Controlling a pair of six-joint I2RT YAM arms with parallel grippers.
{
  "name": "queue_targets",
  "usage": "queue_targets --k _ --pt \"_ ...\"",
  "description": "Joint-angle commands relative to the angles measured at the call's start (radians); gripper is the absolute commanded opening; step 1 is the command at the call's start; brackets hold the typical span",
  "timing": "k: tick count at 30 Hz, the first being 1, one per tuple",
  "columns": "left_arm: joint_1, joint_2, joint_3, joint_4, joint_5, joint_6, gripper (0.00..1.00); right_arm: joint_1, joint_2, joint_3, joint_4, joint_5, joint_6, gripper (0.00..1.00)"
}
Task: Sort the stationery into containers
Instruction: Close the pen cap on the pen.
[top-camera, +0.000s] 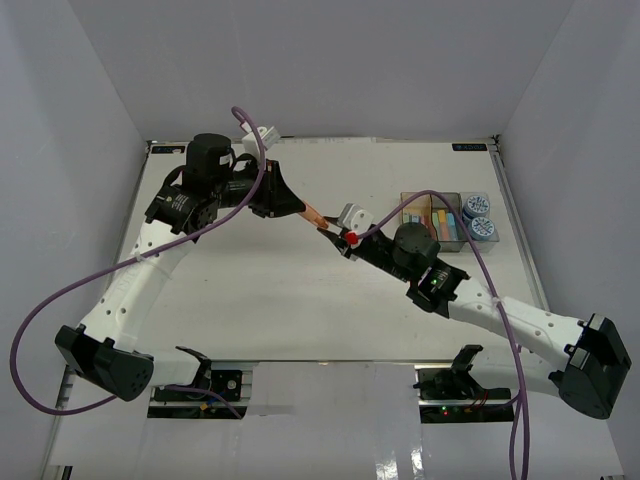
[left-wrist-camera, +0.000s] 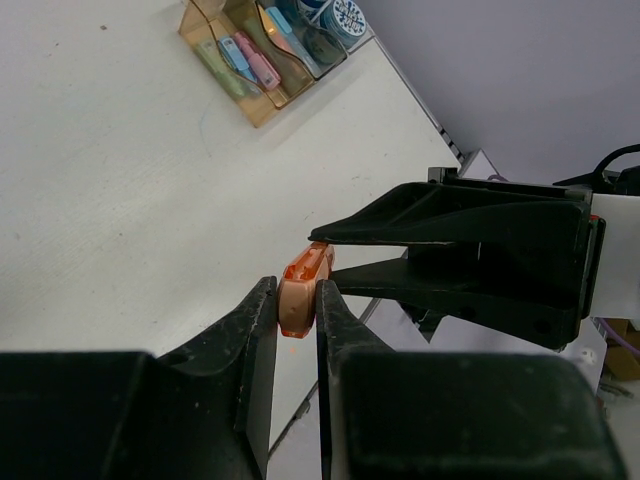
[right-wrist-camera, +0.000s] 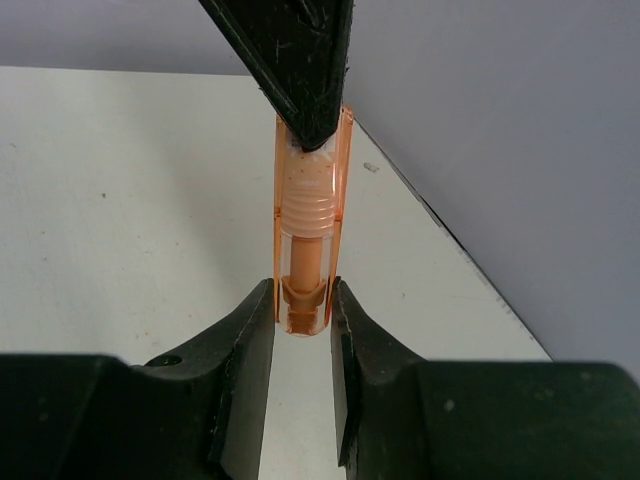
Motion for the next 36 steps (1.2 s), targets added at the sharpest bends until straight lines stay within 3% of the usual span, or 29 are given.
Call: queue_targets --k 1,24,28,31,36 --pt "-0.006 -0.006 -0.031 -0.021 0.032 0.005 0.19 0.007 -0.016 0.110 0.108 -0.032 -0.020 0.08" --pt "-0.084 0.050 -0.128 0.034 0.000 -0.049 0.25 0.007 0.007 0.259 0.095 -0.058 -0.074 0.08" --pt "-0.084 0.032 -0.094 0.036 -0.116 -0.060 0.41 0.007 -0.001 0.213 0.062 0.003 -0.097 0.08" --pt "-0.081 0.004 -0.045 0.046 -0.248 -0.063 0.55 0.009 -0.022 0.078 0.053 0.073 -0.092 0.08" --pt "-0.073 -0.072 -0.027 0.129 -0.365 -0.041 0.66 -0.023 -0.058 -0.091 0.035 0.243 -0.042 0.08"
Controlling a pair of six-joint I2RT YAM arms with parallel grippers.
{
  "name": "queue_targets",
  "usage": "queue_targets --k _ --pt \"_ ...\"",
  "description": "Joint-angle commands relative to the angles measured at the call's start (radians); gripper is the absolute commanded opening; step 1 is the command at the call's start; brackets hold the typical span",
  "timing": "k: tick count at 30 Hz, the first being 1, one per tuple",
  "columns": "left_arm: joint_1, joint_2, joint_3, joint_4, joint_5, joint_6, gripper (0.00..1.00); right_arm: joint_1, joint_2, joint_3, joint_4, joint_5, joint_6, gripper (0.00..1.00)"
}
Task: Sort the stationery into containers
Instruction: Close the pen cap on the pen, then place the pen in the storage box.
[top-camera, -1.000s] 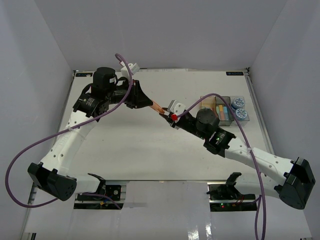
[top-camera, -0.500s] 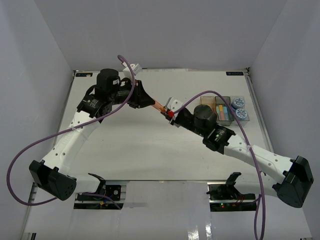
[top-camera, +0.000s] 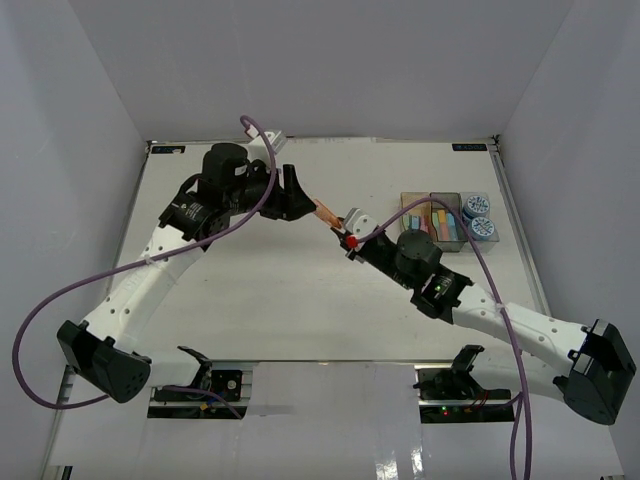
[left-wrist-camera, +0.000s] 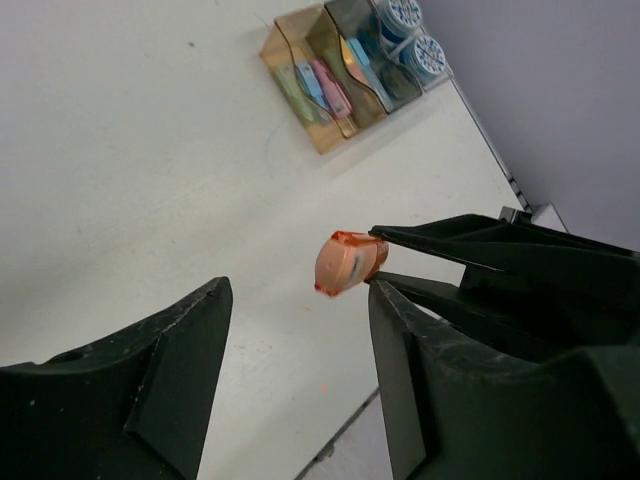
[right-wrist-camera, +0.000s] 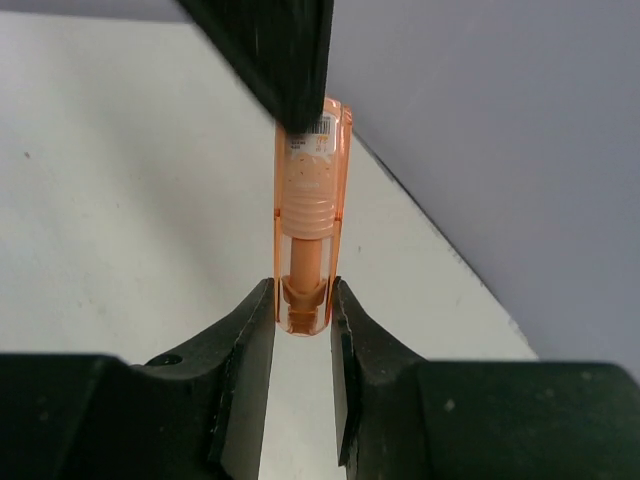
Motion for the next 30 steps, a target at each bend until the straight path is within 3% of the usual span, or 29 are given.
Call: queue_targets --k 1,5,10,14,21,24,28,30 --pt "0.013 -0.105 0.038 0.058 -0.144 0.022 0.68 -0.035 -0.036 -0.092 0.059 0.136 0.042 0.08" --pt "0.015 -0.180 -0.024 0.138 -0.195 0.028 0.79 -0.134 -0.038 -0.123 -0.023 0.217 0.150 0.08" --pt "0.016 -0.255 -0.205 0.253 -0.355 0.037 0.89 -0.306 0.054 0.004 -0.242 0.334 0.328 0.08" --pt "0.021 -0.295 -0.359 0.351 -0.506 0.068 0.95 -0.433 0.221 0.137 -0.467 0.303 0.493 0.08" --pt "0.039 -0.310 -0.538 0.423 -0.612 0.101 0.97 -0.570 0.436 0.259 -0.552 0.242 0.621 0.11" --pt "0.044 -0.306 -0.573 0.428 -0.624 0.111 0.97 -0.599 0.510 0.297 -0.567 0.228 0.638 0.21" --pt "0.048 -0.298 -0.578 0.407 -0.643 0.126 0.98 -0.619 0.580 0.325 -0.597 0.231 0.656 0.24" --pt "0.050 -0.300 -0.581 0.405 -0.658 0.129 0.98 -0.624 0.585 0.322 -0.597 0.228 0.658 0.36"
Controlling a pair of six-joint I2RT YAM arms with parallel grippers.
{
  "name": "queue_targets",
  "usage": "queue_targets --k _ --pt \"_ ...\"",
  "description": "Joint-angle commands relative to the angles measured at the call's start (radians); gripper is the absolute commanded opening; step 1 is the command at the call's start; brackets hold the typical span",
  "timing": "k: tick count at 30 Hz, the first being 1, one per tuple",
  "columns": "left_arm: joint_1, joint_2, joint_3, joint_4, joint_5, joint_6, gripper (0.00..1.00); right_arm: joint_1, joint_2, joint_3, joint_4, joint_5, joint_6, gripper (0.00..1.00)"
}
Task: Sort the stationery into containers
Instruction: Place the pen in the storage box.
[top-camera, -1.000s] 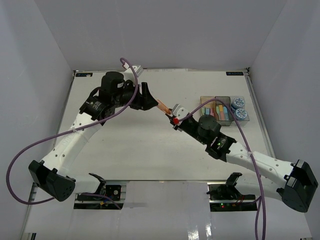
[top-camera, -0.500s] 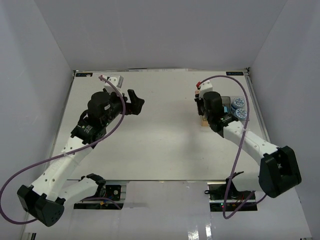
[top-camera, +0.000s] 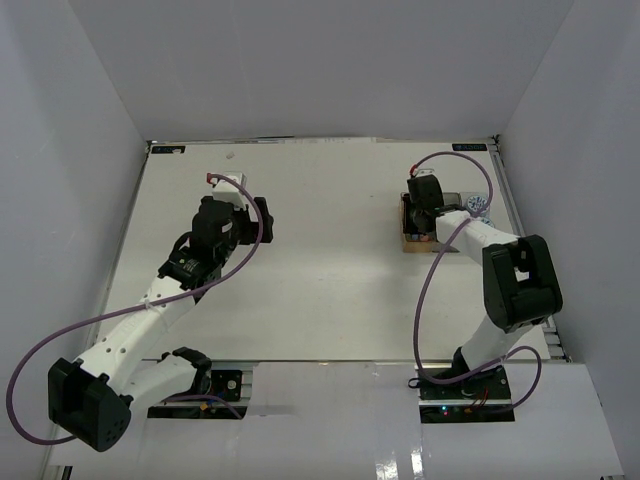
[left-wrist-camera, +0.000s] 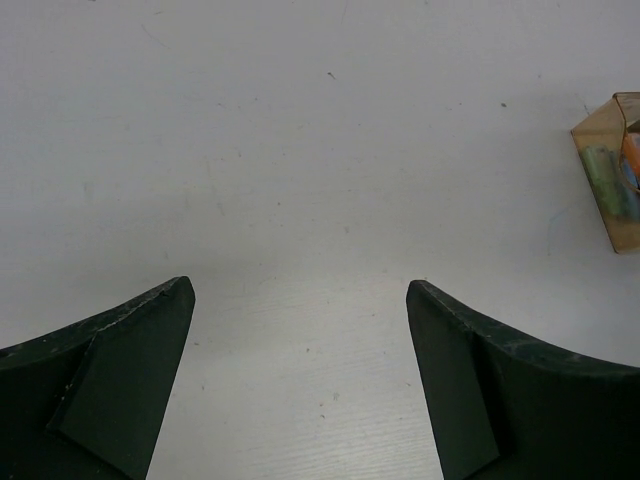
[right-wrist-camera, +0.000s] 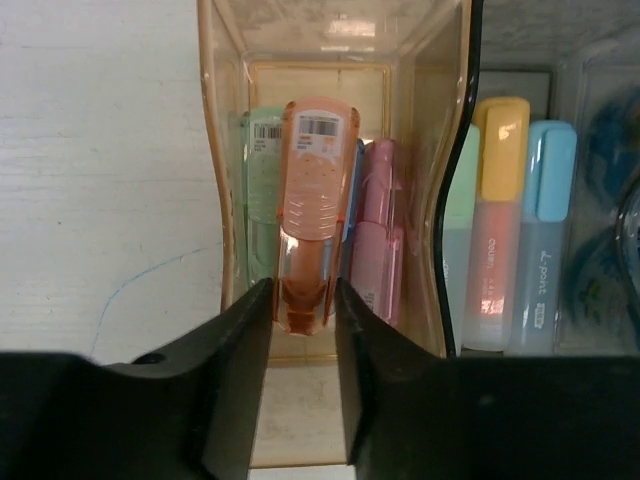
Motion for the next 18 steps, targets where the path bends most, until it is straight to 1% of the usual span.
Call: queue_targets --k 1,2,3,5,6,9,11,12,13,15,16,17,18 --pt "0.009 -0.015 -0.006 0.021 -0.043 0.018 0.98 -0.007 -0.007 0.046 -0.016 -0.010 0.038 0.41" --pt "0.011 -0.021 -0.006 0.021 -0.040 0.018 0.98 -0.007 -0.012 0.044 -0.017 -0.014 0.038 0.45" --pt "0.012 -0.022 -0.008 0.021 -0.038 0.018 0.98 -0.008 -0.031 0.043 -0.019 -0.014 0.038 0.53" --pt "0.014 -0.030 -0.009 0.021 -0.038 0.015 0.98 -0.007 -0.059 0.043 -0.032 -0.022 0.033 0.59" --pt "0.014 -0.035 -0.009 0.022 -0.038 0.015 0.98 -0.008 -0.077 0.041 -0.040 -0.022 0.032 0.64" --pt "0.015 -0.048 0.012 0.007 -0.035 -0.002 0.98 -0.007 -0.183 0.035 -0.074 -0.023 0.019 0.71" --pt "0.015 -0.058 0.043 -0.042 -0.034 -0.016 0.98 -0.007 -0.301 0.026 -0.104 -0.020 -0.002 0.74" --pt "0.015 -0.065 0.064 -0.062 -0.037 -0.019 0.98 -0.007 -0.352 0.020 -0.109 -0.017 -0.013 0.77" --pt "0.015 -0.085 0.104 -0.082 -0.049 -0.022 0.98 -0.007 -0.457 0.014 -0.115 -0.010 -0.022 0.79" --pt "0.015 -0.116 0.145 -0.137 -0.063 -0.018 0.98 -0.007 -0.563 0.012 -0.146 0.000 -0.056 0.87" --pt "0.015 -0.148 0.190 -0.154 -0.072 -0.013 0.98 -0.008 -0.669 0.018 -0.161 0.003 -0.068 0.91" --pt "0.015 -0.163 0.213 -0.192 -0.090 -0.007 0.98 -0.008 -0.717 0.033 -0.172 0.009 -0.080 0.96" --pt "0.015 -0.180 0.237 -0.212 -0.099 0.001 0.98 -0.007 -0.769 0.041 -0.187 0.013 -0.097 0.97"
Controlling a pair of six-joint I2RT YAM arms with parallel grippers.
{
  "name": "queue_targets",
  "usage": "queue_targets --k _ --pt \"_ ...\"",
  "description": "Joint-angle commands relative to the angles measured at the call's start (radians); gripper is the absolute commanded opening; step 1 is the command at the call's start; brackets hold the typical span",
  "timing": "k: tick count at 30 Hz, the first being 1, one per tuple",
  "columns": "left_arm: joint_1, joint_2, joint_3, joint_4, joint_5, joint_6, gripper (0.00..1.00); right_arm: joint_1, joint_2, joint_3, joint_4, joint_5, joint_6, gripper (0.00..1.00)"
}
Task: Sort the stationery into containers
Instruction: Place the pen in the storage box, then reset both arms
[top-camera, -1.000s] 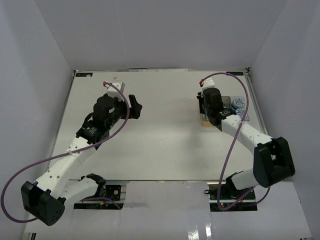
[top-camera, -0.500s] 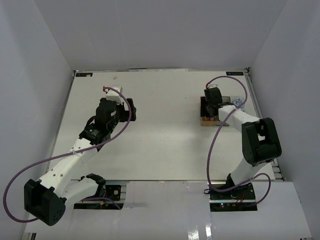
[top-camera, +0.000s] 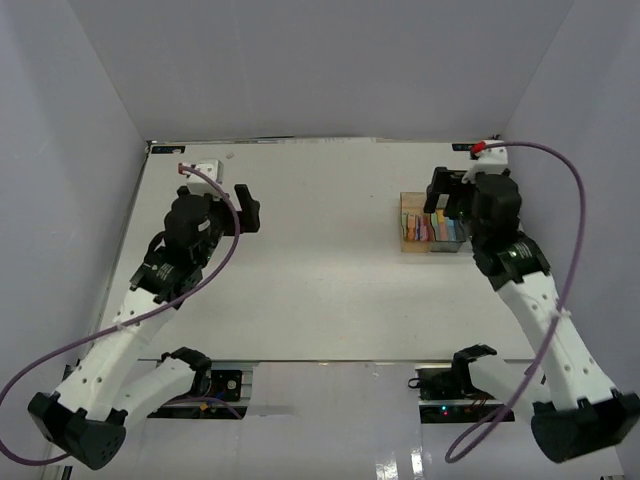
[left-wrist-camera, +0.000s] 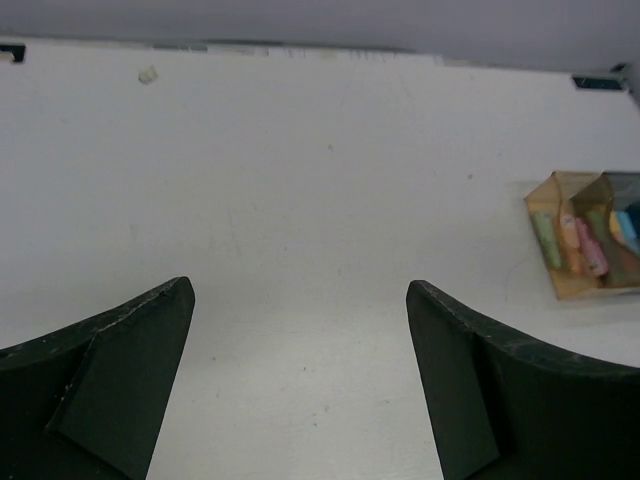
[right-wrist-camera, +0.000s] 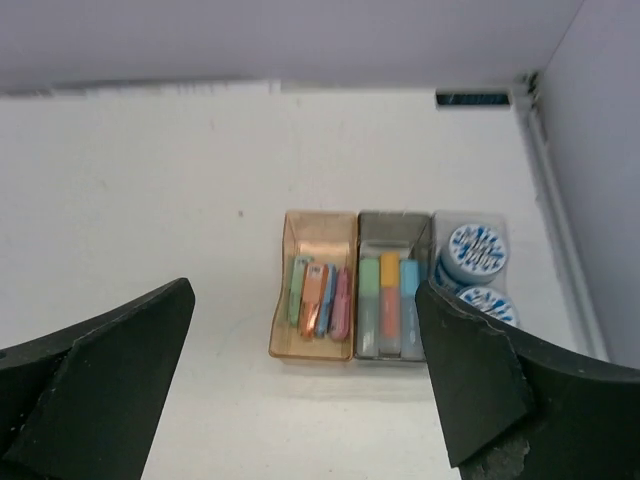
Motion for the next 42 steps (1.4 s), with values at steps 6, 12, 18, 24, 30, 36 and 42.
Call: queue_targets --k 6,12,18,24,30,36,42 --pt "0.007 -0.233 0.256 -0.180 -0.104 0.034 0.98 0.000 -0.474 0.047 -0.066 0.074 -0.107 0.90" --pt "0.007 -0.339 0.293 -0.267 -0.138 0.042 0.98 0.000 -0.700 -0.008 -0.103 0.051 -0.203 0.90" --pt "0.007 -0.436 0.236 -0.344 -0.160 0.013 0.98 0.000 -0.847 -0.080 -0.116 -0.007 -0.216 0.90" --pt "0.007 -0.505 0.156 -0.379 -0.156 -0.039 0.98 0.000 -0.918 -0.160 -0.089 -0.032 -0.219 0.90" --pt "0.007 -0.563 0.089 -0.395 -0.173 -0.078 0.98 0.001 -0.929 -0.191 -0.072 -0.042 -0.210 0.90" --pt "0.007 -0.560 0.054 -0.404 -0.161 -0.099 0.98 0.001 -0.935 -0.227 -0.052 -0.062 -0.204 0.90" --pt "0.005 -0.537 0.035 -0.387 -0.134 -0.112 0.98 0.001 -0.929 -0.231 -0.043 -0.073 -0.213 0.90"
